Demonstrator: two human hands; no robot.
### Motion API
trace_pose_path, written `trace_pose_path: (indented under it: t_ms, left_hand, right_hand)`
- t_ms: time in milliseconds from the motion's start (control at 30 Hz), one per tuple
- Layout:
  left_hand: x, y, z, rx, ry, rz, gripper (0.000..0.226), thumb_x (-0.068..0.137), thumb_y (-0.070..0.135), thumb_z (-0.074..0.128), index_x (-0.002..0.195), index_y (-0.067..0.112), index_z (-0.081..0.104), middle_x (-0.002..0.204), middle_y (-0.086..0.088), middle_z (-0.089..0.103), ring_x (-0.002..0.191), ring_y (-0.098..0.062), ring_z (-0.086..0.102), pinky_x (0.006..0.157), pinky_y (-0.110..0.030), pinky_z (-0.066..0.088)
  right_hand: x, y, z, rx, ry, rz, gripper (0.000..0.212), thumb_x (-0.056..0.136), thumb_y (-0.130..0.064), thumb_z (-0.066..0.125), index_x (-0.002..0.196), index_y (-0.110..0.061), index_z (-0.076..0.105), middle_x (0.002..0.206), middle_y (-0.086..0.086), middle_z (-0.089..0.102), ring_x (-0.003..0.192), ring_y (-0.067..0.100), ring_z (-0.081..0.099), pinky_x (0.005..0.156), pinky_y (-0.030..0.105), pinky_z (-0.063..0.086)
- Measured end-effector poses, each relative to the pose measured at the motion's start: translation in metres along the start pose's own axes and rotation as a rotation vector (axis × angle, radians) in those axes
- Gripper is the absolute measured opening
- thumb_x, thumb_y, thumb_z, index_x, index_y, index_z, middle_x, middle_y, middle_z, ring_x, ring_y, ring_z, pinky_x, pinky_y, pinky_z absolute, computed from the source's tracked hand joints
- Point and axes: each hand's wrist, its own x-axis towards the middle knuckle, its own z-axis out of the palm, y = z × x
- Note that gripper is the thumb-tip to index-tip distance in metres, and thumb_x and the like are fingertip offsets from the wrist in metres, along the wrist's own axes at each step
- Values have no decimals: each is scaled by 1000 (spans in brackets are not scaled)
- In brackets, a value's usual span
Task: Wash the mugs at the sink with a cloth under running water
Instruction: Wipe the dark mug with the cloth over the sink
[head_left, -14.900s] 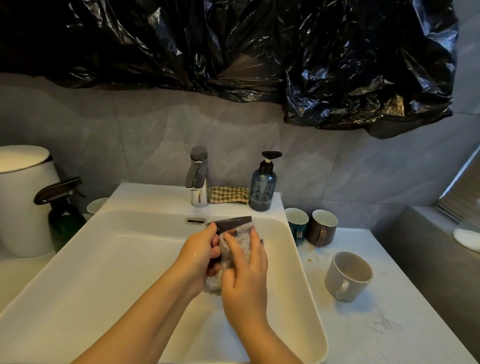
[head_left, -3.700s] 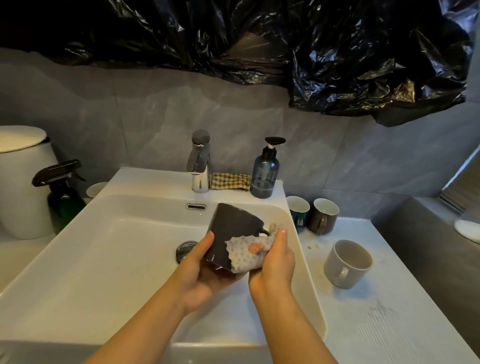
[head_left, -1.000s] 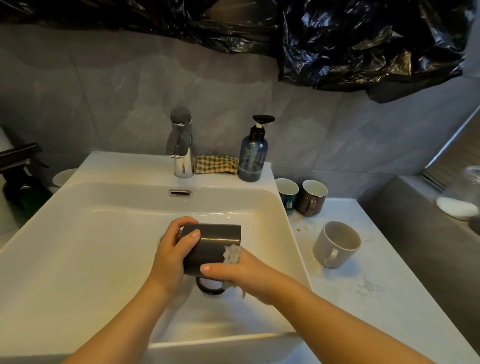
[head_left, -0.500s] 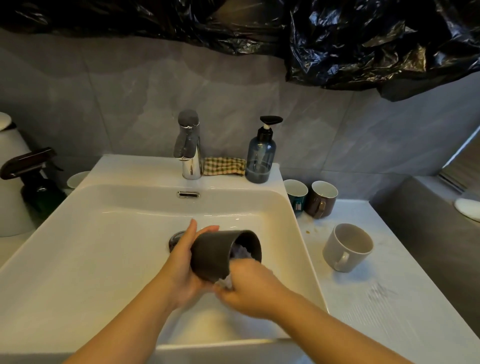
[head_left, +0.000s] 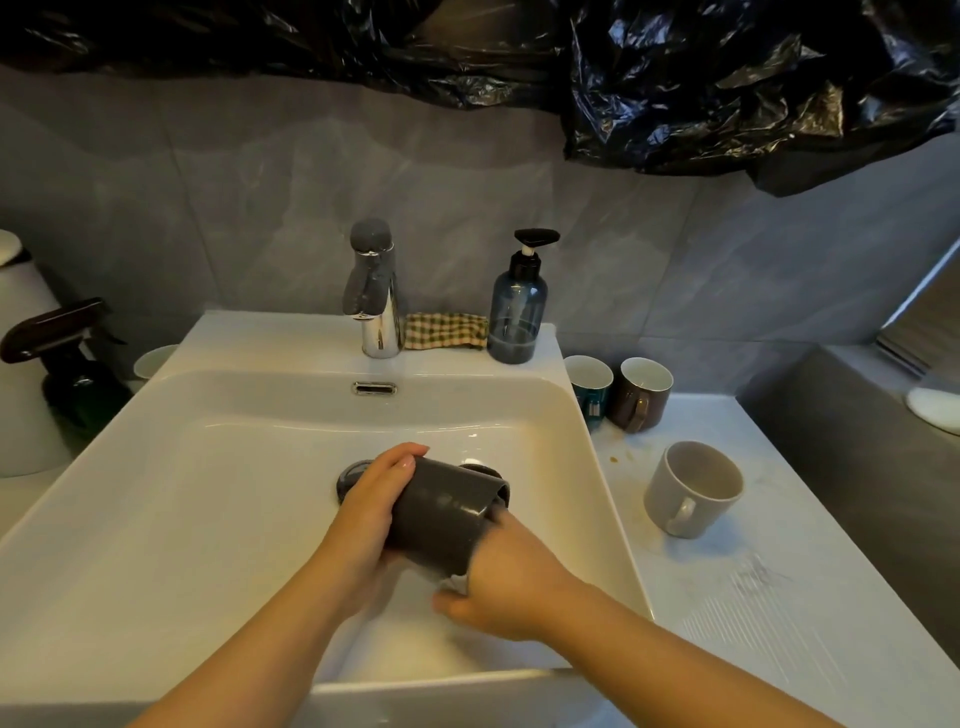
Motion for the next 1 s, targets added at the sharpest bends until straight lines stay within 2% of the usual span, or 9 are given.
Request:
trace_pose_path:
  t_ms: [100, 167, 267, 333, 400, 533, 667, 833, 1000]
  left_hand:
    - [0, 1, 1, -9, 22, 39, 21, 96, 28, 43, 104, 27, 63, 106, -9, 62, 92, -22, 60, 66, -32, 51]
    - [0, 1, -2, 24, 29, 92, 22, 98, 27, 40, 104, 27, 61, 108, -11, 61, 92, -22, 61, 67, -30, 50]
    - [1, 3, -7, 79, 28, 177, 23, 97, 31, 39, 106, 29, 61, 111, -10, 62, 98, -25, 62, 71, -31, 50]
    - [1, 3, -7, 61, 21, 184, 23, 97, 30, 39, 105, 30, 61, 111, -11, 62, 97, -25, 63, 69, -29, 52]
    - [2, 2, -7, 30, 27, 146, 23, 97, 27, 40, 105, 28, 62, 113, -13, 60, 98, -24, 61, 66, -27, 52]
    - [1, 0, -5, -12, 52, 107, 23, 97, 27, 42, 107, 27, 62, 116, -13, 59, 101, -26, 60, 69, -32, 50]
    - [1, 2, -2, 15, 98, 123, 22, 98, 27, 40, 105, 28, 61, 112, -11, 60, 98, -25, 60, 68, -31, 51]
    - [-2, 3, -3, 269, 103, 286, 23, 98, 20, 41, 99, 34, 59, 112, -11, 59, 97, -23, 59, 76, -30, 51]
    - [-7, 7, -5, 70, -62, 48, 24, 95, 29, 44, 113, 32, 59, 115, -10, 61, 101, -31, 62, 74, -47, 56]
  right_hand:
    - [3, -11, -2, 564, 74, 163, 48, 89, -22, 60, 134, -15, 43, 110, 4, 54, 106, 20, 48, 94, 29, 42]
    - [7, -23, -12, 1160, 32, 336, 37, 90, -19, 59, 124, -7, 50, 100, 24, 57, 96, 34, 56, 82, 31, 48]
    - [9, -28, -27, 1839, 18, 380, 27, 87, -10, 59, 114, -5, 59, 107, 26, 64, 102, 36, 62, 93, 38, 51]
    - [9, -30, -29, 1637, 15, 298, 21, 86, -6, 60, 107, -11, 60, 99, 14, 66, 96, 24, 64, 87, 36, 54]
    - [7, -30, -24, 1015, -20, 228, 20, 83, -6, 61, 101, -15, 59, 90, 10, 59, 86, 20, 60, 81, 43, 54]
    - [6, -15, -9, 172, 17, 96, 43, 86, -15, 59, 127, -9, 50, 123, 13, 54, 117, 23, 47, 106, 35, 38]
    - [10, -30, -11, 762, 66, 294, 31, 84, -19, 64, 112, -13, 55, 95, 7, 61, 88, 16, 60, 79, 31, 53]
    - [15, -25, -17, 1793, 132, 497, 31, 82, -16, 66, 112, -11, 59, 97, 17, 71, 93, 29, 68, 85, 40, 55]
    - [9, -14, -15, 1308, 170, 328, 28, 86, -11, 62, 114, -12, 59, 102, 13, 68, 95, 23, 67, 83, 35, 56]
